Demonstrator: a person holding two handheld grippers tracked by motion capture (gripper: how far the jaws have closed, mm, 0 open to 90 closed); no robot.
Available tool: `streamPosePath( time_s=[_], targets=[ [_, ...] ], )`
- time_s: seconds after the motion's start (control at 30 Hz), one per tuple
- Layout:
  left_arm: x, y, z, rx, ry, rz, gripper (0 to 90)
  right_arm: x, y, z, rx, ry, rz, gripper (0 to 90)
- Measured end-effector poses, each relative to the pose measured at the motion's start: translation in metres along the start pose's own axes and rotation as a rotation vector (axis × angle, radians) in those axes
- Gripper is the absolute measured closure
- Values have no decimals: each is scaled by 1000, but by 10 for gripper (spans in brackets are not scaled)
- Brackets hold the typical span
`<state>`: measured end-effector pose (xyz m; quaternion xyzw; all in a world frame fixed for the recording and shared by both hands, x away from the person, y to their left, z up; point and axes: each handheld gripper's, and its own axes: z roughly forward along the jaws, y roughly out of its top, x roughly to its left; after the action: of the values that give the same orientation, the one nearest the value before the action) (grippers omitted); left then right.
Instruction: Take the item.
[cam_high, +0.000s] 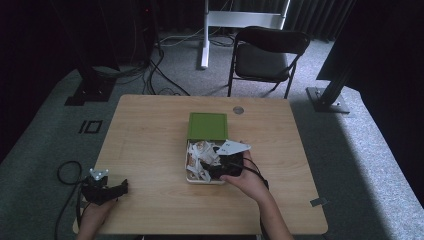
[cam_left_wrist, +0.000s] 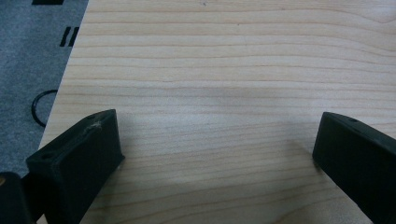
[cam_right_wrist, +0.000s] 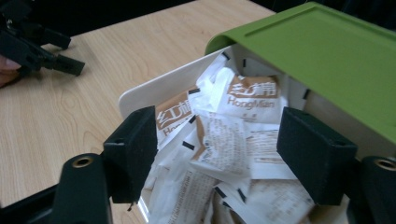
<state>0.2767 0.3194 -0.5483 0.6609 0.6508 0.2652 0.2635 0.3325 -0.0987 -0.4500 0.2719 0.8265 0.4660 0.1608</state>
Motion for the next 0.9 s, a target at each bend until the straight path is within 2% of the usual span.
streamPosePath(
  time_s=[0.2, 0.4, 0.53, 0.57, 0.77, 0.87, 0.9],
  targets=[
    [0, 0, 0, 0, 0, 0, 16, 3, 0, 10, 33, -11, 0, 334],
    [0, 0, 0, 0, 0, 0, 16, 2, -1, 18, 86, -53, -1, 400],
    [0, 0, 0, 0, 0, 0, 16, 2, 0, 18, 87, -56, 6, 400],
    [0, 0, 0, 0, 0, 0, 16, 5, 0, 20, 101, -66, -9, 395],
    [0, 0, 0, 1, 0, 2, 16, 9, 2, 24, 133, -89, -28, 413],
    [0, 0, 0, 2, 0, 3, 16, 9, 3, 26, 161, -102, -45, 453],
    [0, 0, 0, 2, 0, 3, 16, 9, 4, 26, 184, -107, -54, 494]
  ],
)
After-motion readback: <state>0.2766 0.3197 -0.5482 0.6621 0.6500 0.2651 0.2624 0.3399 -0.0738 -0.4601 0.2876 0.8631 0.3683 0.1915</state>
